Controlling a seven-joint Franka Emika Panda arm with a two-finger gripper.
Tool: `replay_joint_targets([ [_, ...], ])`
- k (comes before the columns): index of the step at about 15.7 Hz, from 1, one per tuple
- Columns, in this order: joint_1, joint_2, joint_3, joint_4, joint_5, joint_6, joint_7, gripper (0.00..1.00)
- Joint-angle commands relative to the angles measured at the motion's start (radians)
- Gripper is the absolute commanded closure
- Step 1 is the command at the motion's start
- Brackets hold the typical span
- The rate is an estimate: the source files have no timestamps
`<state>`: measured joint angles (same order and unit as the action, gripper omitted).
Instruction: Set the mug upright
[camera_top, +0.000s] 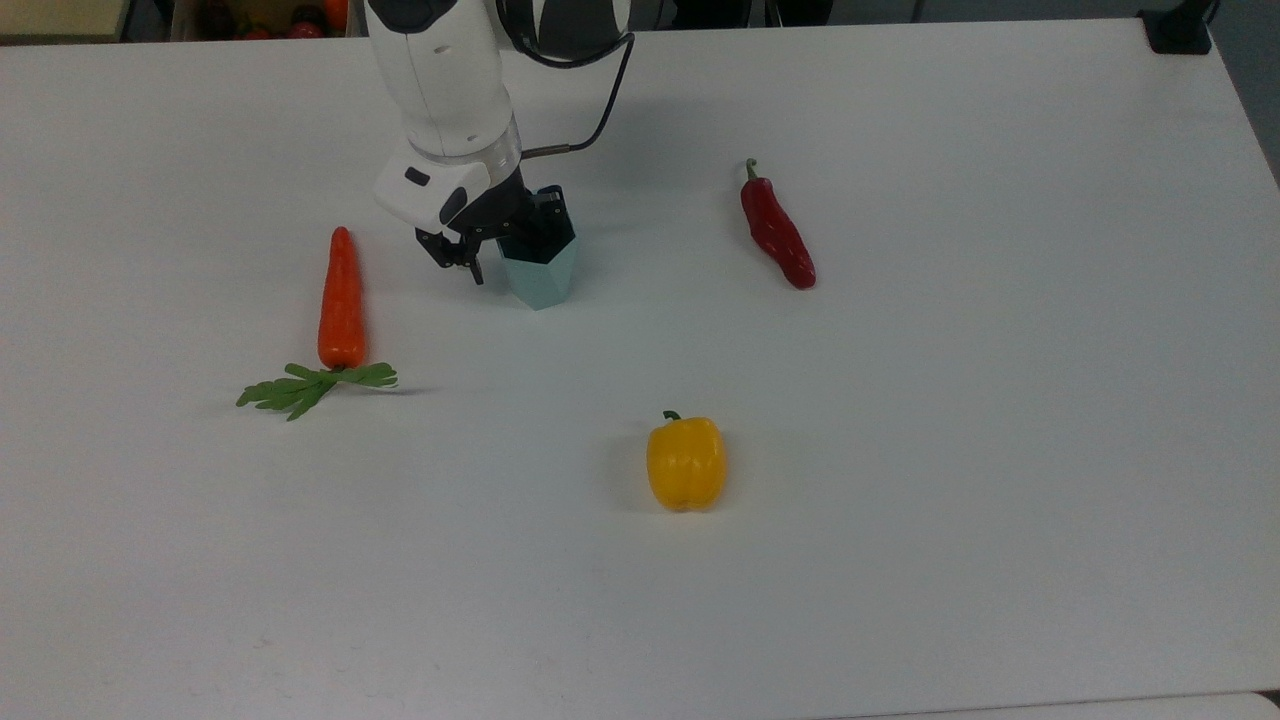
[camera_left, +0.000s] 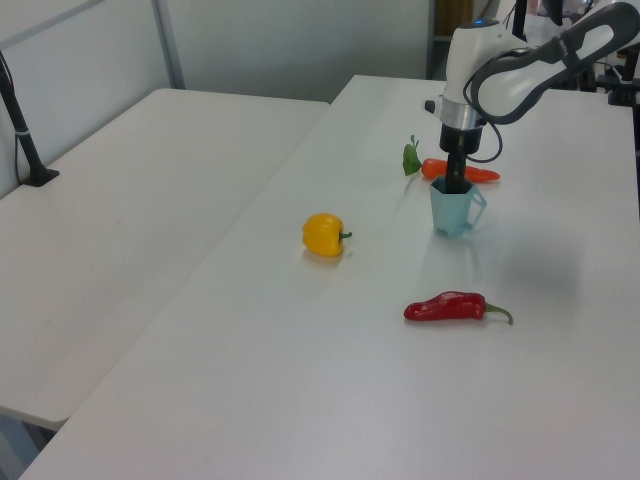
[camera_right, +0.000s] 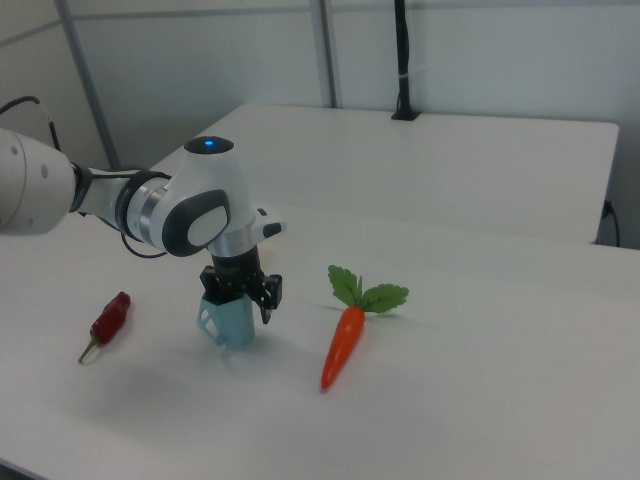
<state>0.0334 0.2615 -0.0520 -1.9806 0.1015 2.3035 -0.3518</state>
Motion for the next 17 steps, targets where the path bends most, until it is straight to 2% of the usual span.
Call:
replay_joint_targets([
  [1,0.013,-0.054,-0.002,0.050,0.023,-0.083,0.049,0.00],
  [7,0.013,-0.165,0.001,0.290,0.021,-0.482,0.117,0.00],
  [9,0.013,-0.169,0.004,0.398,0.021,-0.631,0.209,0.00],
  [11,0.011,-0.177,0.024,0.466,0.014,-0.715,0.318,0.00],
  [13,0.002,-0.197,0.061,0.489,0.007,-0.781,0.413,0.00],
  [15,0.002,-0.244,0.063,0.488,0.009,-0.792,0.502,0.00],
  [17,0.002,-0.275,0.054,0.465,0.010,-0.786,0.504,0.00],
])
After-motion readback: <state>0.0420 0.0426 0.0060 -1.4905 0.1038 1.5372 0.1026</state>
